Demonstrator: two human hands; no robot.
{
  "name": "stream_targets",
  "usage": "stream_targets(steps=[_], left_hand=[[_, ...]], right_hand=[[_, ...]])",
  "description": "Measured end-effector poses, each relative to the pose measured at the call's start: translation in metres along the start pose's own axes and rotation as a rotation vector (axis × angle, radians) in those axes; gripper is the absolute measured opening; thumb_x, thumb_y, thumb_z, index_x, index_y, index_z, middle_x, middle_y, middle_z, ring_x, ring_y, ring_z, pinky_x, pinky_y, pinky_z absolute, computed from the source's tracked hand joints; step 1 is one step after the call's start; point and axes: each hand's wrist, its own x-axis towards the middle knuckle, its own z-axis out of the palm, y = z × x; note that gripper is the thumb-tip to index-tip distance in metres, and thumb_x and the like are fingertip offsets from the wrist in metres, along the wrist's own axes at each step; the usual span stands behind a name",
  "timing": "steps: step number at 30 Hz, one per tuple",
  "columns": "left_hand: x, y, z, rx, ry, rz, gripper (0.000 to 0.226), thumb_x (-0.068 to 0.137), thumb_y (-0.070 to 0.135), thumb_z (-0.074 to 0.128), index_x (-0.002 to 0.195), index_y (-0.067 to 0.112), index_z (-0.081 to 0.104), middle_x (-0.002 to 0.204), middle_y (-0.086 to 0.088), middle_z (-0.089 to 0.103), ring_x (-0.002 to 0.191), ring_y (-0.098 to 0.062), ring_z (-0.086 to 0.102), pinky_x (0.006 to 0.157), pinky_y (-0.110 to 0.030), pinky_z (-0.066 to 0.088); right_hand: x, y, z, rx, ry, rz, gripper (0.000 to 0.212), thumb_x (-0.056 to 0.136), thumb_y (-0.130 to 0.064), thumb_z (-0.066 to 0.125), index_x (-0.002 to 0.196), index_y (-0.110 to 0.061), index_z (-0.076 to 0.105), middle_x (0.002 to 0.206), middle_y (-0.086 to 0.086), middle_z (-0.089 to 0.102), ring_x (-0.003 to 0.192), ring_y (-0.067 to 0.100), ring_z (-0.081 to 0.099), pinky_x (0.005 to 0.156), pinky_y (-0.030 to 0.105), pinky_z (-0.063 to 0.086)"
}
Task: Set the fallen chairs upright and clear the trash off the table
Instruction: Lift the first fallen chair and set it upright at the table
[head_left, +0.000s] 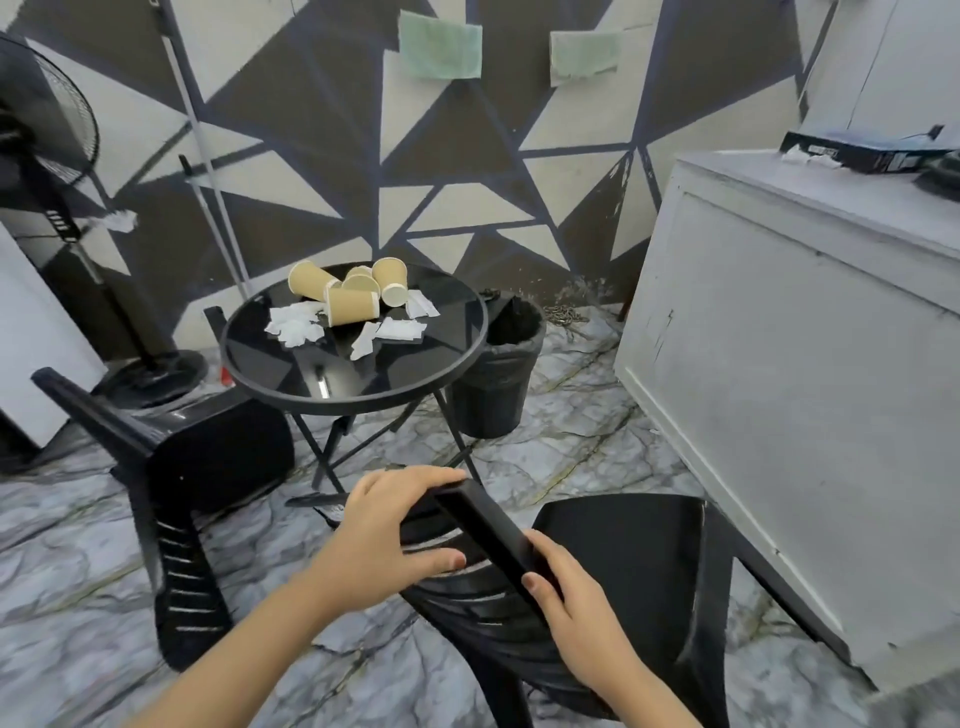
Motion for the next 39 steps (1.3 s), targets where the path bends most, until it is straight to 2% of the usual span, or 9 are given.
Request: stream_targets(steps=[3, 8, 12, 16, 20, 28, 31, 34, 39], left_hand=[[-0.019, 0.005, -0.001, 0.059, -0.013, -0.026, 0.067, 0.066, 0.061, 0.064, 0.124, 0.061, 0.029, 0.129, 0.034, 0.039, 0.123, 0.01, 0.03, 0.108, -0.03, 0.019], [-0.03, 0.042, 0.011, 0.05, -0.044, -0.009, 0.071, 0.067, 0.063, 0.063, 0.126, 0.061, 0.023, 0.129, 0.027, 0.038, 0.122, 0.007, 0.025, 0.107, -0.028, 0.012], [-0.034, 0.078, 0.028, 0.045, -0.047, 0.044, 0.073, 0.069, 0.063, 0.061, 0.131, 0.054, 0.024, 0.131, 0.025, 0.037, 0.124, 0.009, 0.022, 0.109, -0.029, 0.009], [-0.038, 0.11, 0.044, 0.029, -0.056, 0.136, 0.072, 0.072, 0.058, 0.064, 0.132, 0.054, 0.025, 0.136, 0.028, 0.034, 0.129, 0.008, 0.023, 0.11, -0.026, 0.01], [-0.04, 0.135, 0.054, -0.03, -0.051, 0.213, 0.061, 0.075, 0.053, 0.061, 0.129, 0.053, 0.032, 0.134, 0.032, 0.037, 0.127, 0.015, 0.024, 0.108, -0.02, 0.009], [-0.039, 0.124, 0.057, -0.09, -0.116, 0.242, 0.047, 0.079, 0.062, 0.048, 0.125, 0.055, 0.041, 0.13, 0.027, 0.046, 0.125, 0.006, 0.035, 0.11, -0.036, 0.015], [-0.035, 0.104, 0.052, -0.143, -0.156, 0.269, 0.045, 0.082, 0.064, 0.044, 0.125, 0.052, 0.045, 0.126, 0.027, 0.05, 0.123, 0.004, 0.039, 0.105, -0.025, 0.025], [-0.031, 0.084, 0.05, -0.315, -0.115, 0.209, 0.044, 0.081, 0.068, 0.041, 0.115, 0.045, 0.058, 0.12, 0.028, 0.055, 0.117, 0.003, 0.046, 0.097, -0.01, 0.032], [-0.023, 0.045, 0.049, -0.331, -0.121, 0.136, 0.035, 0.079, 0.065, 0.043, 0.107, 0.052, 0.059, 0.116, 0.033, 0.056, 0.112, 0.008, 0.048, 0.091, -0.003, 0.031]], right_hand=[[-0.023, 0.01, -0.025, -0.018, 0.015, -0.001, 0.038, 0.095, -0.024, 0.047, 0.119, -0.052, 0.036, 0.127, -0.027, 0.047, 0.113, -0.022, 0.038, 0.095, 0.004, 0.033], [-0.052, 0.004, -0.047, 0.042, 0.108, -0.013, 0.042, 0.087, -0.032, 0.06, 0.124, -0.046, 0.044, 0.126, -0.021, 0.054, 0.117, -0.004, 0.048, 0.102, 0.03, 0.041], [-0.062, -0.022, -0.062, 0.076, 0.184, -0.097, 0.057, 0.083, -0.039, 0.062, 0.134, -0.044, 0.037, 0.133, -0.024, 0.045, 0.124, -0.007, 0.038, 0.104, 0.022, 0.034], [-0.078, -0.039, -0.084, -0.019, 0.255, -0.209, 0.045, 0.08, -0.037, 0.067, 0.12, -0.048, 0.047, 0.122, -0.023, 0.052, 0.115, -0.01, 0.043, 0.091, 0.002, 0.031], [-0.105, -0.028, -0.105, -0.012, 0.342, -0.183, 0.037, 0.077, -0.034, 0.072, 0.108, -0.046, 0.057, 0.112, -0.017, 0.058, 0.108, -0.005, 0.052, 0.088, 0.006, 0.037], [-0.145, -0.015, -0.129, 0.085, 0.471, -0.044, 0.031, 0.07, -0.027, 0.079, 0.094, -0.038, 0.062, 0.105, -0.013, 0.062, 0.098, -0.004, 0.055, 0.082, 0.01, 0.042], [-0.153, -0.014, -0.132, 0.111, 0.5, 0.009, 0.031, 0.067, -0.032, 0.08, 0.092, -0.039, 0.063, 0.102, -0.015, 0.064, 0.098, 0.0, 0.057, 0.085, 0.02, 0.045], [-0.155, -0.012, -0.132, 0.121, 0.581, 0.047, 0.035, 0.057, -0.048, 0.076, 0.088, -0.042, 0.062, 0.099, -0.021, 0.063, 0.098, 0.0, 0.057, 0.083, 0.02, 0.043], [-0.159, -0.006, -0.134, 0.144, 0.67, 0.103, 0.032, 0.062, -0.032, 0.083, 0.082, -0.042, 0.061, 0.093, -0.024, 0.064, 0.091, -0.003, 0.058, 0.082, 0.024, 0.046]])
